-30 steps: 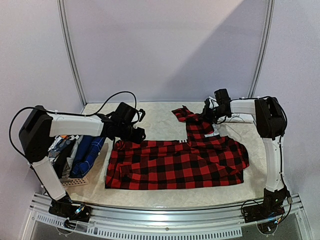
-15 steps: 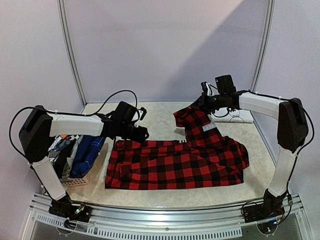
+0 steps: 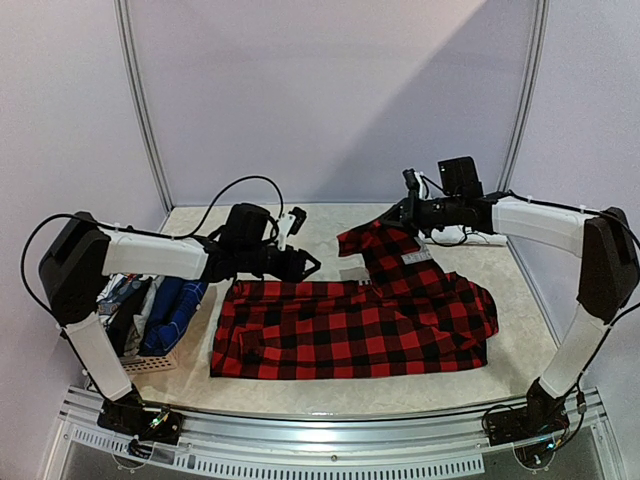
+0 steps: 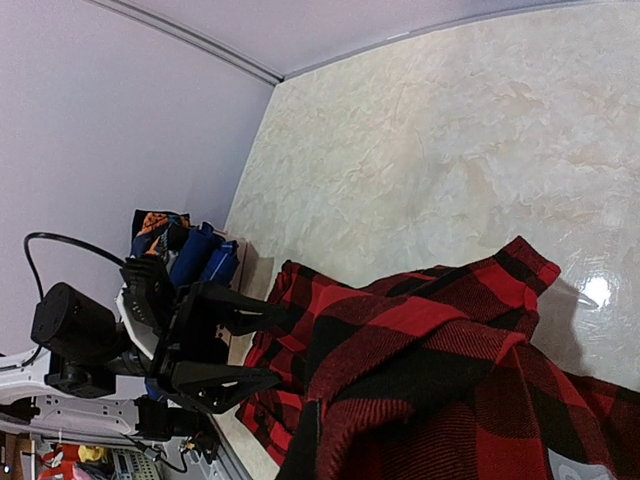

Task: Fold and stack the mixed laundry pile
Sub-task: Adjust the 1/3-folded shirt at the center of the board.

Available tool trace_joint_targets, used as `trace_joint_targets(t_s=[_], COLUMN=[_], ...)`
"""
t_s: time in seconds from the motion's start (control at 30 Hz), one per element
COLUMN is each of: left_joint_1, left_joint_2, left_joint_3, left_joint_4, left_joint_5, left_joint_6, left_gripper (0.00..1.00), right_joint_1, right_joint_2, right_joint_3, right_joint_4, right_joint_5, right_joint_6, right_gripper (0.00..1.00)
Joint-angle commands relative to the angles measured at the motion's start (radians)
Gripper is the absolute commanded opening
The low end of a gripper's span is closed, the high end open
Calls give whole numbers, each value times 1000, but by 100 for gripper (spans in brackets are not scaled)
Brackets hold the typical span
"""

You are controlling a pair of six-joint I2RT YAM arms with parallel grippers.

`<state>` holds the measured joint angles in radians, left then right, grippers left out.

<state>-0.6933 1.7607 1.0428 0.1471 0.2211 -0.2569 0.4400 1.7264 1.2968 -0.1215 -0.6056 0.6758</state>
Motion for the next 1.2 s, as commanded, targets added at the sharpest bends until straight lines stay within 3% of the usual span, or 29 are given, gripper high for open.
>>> trace_joint_targets(t_s=[0.0,0.53,0.63,0.8,0.93,1.07,1.17], left_joint_1=[-14,-14,-14,-14,-17,-19,-27], left_joint_2=[63,283,311,305,263,195,142], left_joint_3=[55,282,319,309,269,213,191], left_joint_4=[99,120,119,169,178,175,146], left_joint_5=[81,165,175,204,156,86,43], left_joint_6=[-2,84,87,90,107,129,152], left_gripper=[59,54,43,17,1,0,0], right_joint_1=[16,43,48,51,50,51,50], right_joint_2=[-71,-164,-174,-181,-186,-192,-202], right_joint_3=[-44,-115,-117,-128,-136,-142,-145], right_joint_4=[26,-3,-8,-9,-9,-13,-32], right_joint_5=[-17,-14,-10,-4,1,8,17], right_joint_6=[8,-14,-19,-20,-19,-22,-30], right_gripper=[0,0,0,0,0,4,20])
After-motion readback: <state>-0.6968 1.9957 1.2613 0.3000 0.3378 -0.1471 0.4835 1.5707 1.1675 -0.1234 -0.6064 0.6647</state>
